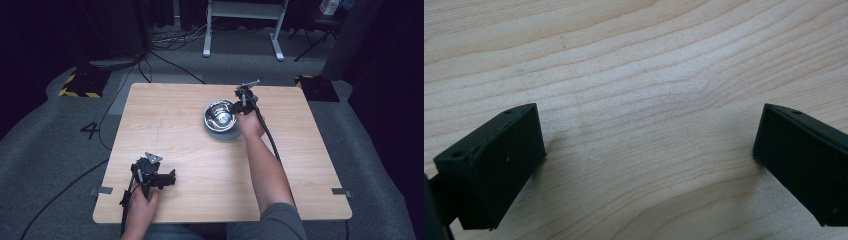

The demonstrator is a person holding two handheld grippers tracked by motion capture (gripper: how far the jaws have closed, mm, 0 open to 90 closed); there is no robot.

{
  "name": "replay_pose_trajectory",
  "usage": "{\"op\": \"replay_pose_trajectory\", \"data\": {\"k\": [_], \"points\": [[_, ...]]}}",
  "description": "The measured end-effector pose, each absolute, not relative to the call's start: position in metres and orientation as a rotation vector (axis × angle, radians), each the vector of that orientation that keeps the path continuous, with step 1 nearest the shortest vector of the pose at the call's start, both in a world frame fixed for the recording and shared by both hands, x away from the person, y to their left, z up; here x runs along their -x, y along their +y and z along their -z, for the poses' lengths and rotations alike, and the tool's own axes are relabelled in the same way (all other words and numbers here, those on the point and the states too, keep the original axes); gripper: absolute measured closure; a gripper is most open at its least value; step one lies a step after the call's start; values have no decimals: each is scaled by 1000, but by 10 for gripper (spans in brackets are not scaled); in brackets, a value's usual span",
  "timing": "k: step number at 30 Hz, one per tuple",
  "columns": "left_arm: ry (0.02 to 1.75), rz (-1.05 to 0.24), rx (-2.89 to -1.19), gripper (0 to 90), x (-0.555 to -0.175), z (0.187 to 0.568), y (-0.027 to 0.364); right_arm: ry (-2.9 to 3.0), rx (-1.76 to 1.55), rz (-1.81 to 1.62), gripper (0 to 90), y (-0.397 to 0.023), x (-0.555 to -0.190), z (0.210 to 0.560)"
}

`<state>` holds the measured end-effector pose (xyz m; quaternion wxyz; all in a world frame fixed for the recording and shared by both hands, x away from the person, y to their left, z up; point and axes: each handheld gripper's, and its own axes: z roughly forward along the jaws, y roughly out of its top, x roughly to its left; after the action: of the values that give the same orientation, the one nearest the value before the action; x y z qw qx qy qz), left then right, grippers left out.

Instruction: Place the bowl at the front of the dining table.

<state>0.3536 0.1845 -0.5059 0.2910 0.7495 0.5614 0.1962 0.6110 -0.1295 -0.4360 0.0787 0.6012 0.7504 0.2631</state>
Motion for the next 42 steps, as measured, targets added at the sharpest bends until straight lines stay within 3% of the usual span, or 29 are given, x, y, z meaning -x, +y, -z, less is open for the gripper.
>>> {"op": "replay_pose_trajectory", "data": {"k": [7,18,42], "points": [[1496,-525,-1998,3,-354,506,185,2238,-1836,-809,805,-133,-612,437],[1497,-523,-1998,3,-354,506,185,2158,-1743,-751,543,-136,-611,432],[1496,-525,-1999,3,-354,506,185,2222,-1521,-954,529,-138,-573,380]]}}
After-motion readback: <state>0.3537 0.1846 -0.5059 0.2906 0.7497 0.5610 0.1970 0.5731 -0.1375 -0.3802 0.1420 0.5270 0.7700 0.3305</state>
